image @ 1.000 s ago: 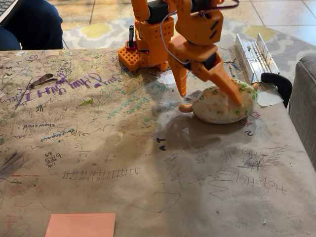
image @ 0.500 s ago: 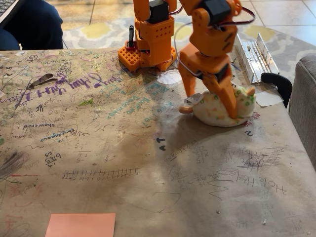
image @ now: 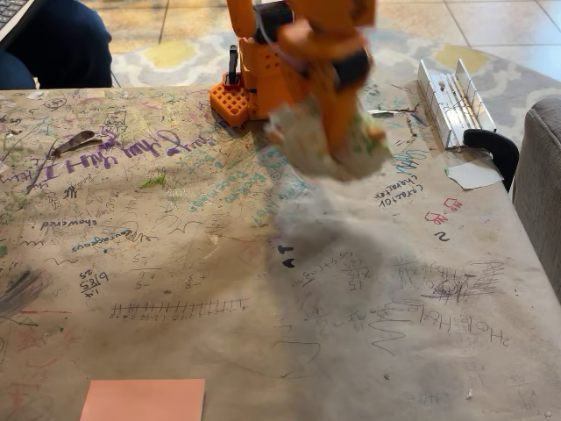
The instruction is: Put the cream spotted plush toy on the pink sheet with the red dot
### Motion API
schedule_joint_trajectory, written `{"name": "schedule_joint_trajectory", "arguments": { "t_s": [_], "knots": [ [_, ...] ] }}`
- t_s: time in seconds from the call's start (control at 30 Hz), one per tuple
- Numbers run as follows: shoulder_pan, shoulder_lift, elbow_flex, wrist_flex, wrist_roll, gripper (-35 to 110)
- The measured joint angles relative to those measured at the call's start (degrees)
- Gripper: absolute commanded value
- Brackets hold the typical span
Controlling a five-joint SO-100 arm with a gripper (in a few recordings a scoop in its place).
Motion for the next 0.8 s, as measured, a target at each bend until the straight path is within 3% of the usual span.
{"name": "schedule_joint_trajectory", "arguments": {
  "t_s": [0.17, 0.5, 0.67, 0.8],
  "knots": [
    [10.5, 21.4, -13.4, 4.7, -0.9, 0],
    [13.4, 57.5, -27.6, 8.7, 0.7, 0],
    [6.7, 63.4, -31.5, 6.9, 3.2, 0],
    [-5.9, 63.6, -31.5, 0.6, 6.3, 0]
  ]
}}
